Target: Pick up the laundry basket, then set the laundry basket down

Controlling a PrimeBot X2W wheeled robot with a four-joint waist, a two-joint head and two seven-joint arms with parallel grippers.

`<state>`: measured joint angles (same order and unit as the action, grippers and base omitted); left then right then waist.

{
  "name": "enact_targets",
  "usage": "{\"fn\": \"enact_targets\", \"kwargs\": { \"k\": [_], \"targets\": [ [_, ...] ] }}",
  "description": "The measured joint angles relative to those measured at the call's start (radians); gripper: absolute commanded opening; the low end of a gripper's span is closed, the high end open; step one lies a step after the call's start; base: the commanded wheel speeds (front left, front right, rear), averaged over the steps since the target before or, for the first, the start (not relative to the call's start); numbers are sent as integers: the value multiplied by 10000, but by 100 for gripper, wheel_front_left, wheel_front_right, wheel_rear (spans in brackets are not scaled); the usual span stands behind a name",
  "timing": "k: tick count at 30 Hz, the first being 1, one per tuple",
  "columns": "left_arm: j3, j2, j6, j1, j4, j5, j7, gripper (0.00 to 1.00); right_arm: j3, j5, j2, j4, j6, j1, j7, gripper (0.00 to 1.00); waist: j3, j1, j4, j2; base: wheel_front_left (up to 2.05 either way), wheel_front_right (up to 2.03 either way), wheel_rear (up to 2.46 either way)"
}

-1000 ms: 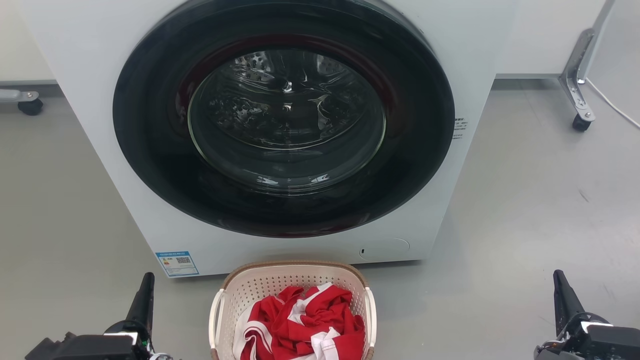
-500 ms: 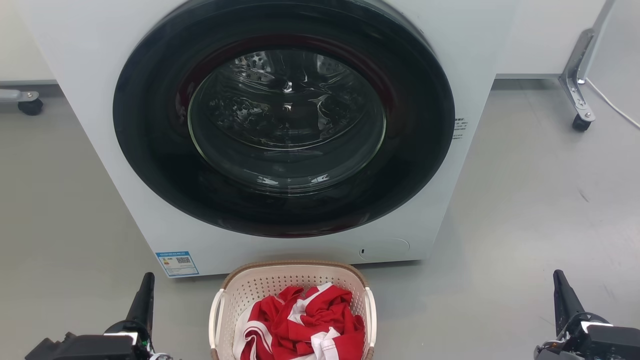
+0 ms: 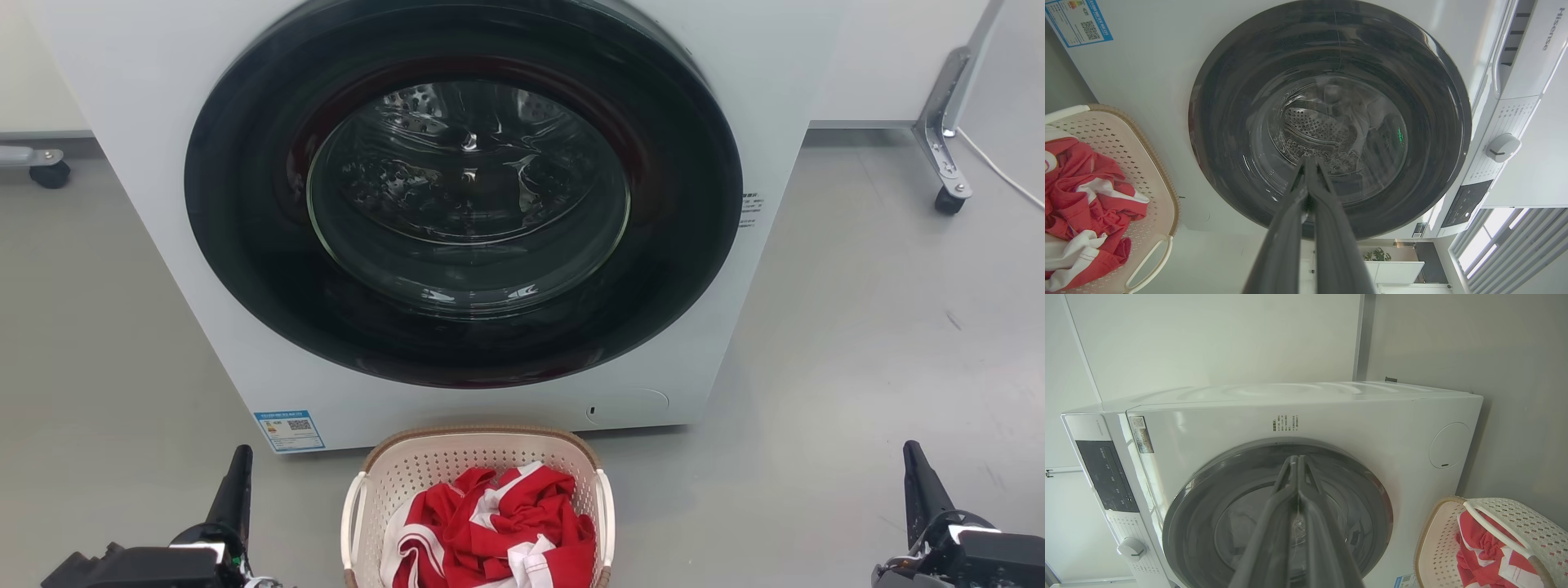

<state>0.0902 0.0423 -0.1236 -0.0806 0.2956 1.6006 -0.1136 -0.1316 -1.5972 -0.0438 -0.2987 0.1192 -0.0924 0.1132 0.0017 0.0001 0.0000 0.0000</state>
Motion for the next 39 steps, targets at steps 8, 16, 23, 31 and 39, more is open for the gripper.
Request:
{"fn": "enact_targets", "kwargs": {
  "k": [8, 16, 23, 31, 39],
  "targets": [
    [0, 0, 0, 0, 2, 0, 0, 0, 0, 0, 0, 0, 0, 0, 0, 0, 0, 0, 0, 0, 0, 0, 0],
    [0, -2, 0, 0, 2, 0, 0, 0, 0, 0, 0, 0, 2, 0, 0, 0, 0, -1, 0, 0, 0, 0, 0],
    [0, -2, 0, 0, 4, 0, 0, 0, 0, 0, 0, 0, 2, 0, 0, 0, 0, 0, 0, 0, 0, 0, 0],
    [0, -2, 0, 0, 2, 0, 0, 0, 0, 0, 0, 0, 2, 0, 0, 0, 0, 0, 0, 0, 0, 0, 0],
    [0, -2, 0, 0, 2, 0, 0, 0, 0, 0, 0, 2, 2, 0, 0, 0, 0, 0, 0, 0, 0, 0, 0]
  ]
}}
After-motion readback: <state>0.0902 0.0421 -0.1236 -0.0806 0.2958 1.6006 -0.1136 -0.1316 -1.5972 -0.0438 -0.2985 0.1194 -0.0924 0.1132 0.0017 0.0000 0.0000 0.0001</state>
